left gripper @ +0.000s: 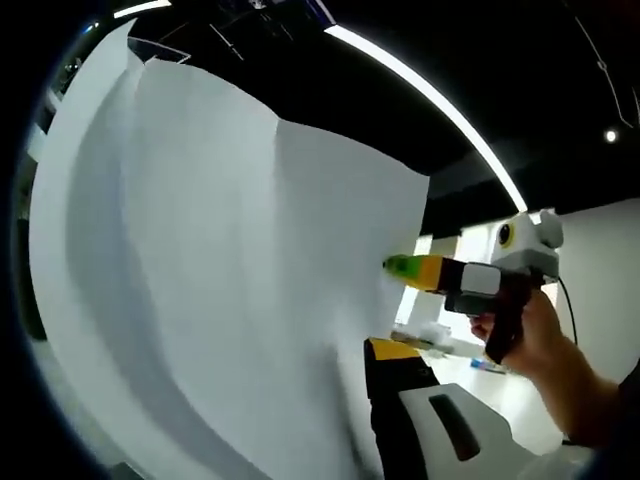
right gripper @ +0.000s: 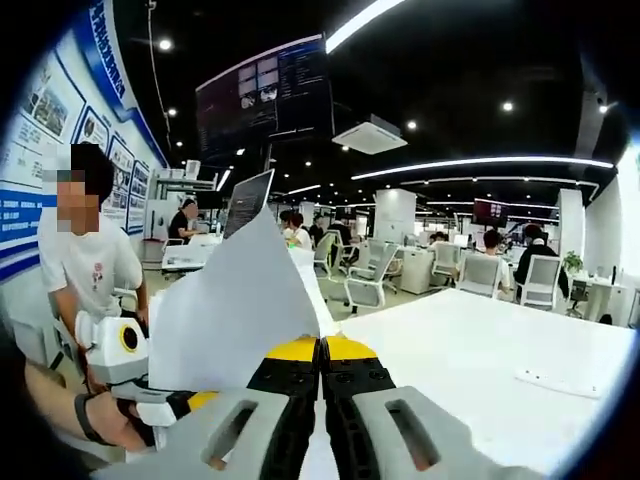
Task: Organize the stack of printing papers by aligning and flattening the scattered papers on the table
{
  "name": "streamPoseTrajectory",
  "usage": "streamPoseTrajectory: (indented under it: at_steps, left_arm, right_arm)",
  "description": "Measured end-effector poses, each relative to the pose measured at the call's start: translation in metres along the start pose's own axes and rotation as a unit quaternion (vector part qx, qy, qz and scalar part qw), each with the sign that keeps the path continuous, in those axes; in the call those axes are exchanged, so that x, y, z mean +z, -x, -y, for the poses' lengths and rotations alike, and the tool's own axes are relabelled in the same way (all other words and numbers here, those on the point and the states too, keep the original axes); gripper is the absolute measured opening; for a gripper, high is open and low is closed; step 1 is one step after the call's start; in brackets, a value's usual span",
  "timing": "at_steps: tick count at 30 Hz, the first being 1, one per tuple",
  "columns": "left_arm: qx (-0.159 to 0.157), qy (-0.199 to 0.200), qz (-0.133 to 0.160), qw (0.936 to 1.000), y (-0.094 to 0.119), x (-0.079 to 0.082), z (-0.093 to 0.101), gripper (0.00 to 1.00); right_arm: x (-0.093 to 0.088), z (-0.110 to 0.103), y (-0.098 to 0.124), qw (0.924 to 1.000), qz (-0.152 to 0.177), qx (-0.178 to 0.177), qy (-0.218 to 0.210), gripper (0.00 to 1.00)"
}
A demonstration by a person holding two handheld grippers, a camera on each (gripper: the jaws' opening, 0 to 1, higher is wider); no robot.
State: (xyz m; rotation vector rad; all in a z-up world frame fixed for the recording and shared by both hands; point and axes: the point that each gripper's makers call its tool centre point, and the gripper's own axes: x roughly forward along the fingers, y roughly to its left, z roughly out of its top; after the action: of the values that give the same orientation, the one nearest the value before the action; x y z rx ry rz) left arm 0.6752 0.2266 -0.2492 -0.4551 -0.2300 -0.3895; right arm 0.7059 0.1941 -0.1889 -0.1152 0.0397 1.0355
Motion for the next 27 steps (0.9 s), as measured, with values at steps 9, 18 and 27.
streamPoseTrajectory:
  at_steps: [9,18,27]
  left_arm:
    - [0.004,-0.004,-0.002,1.0,0.0006,0.0005,-0.0001,0.17]
    - [0.008,-0.012,-0.004,0.9999,0.0008,0.0005,-0.0014,0.13]
    - [0.011,-0.015,-0.005,0.9998,0.0006,0.0003,-0.0025,0.1]
  right_arm:
    - [-0.0052,0.0012,-0.0056,0.9999,-0.003,0.003,-0.011,0.0]
    - [-0.0078,0.002,-0.0066,1.0,-0.007,0.002,-0.007,0.0]
    - [-0.0101,0.0039,-0.0075,1.0,-0.008,0.0,-0.002,0.0]
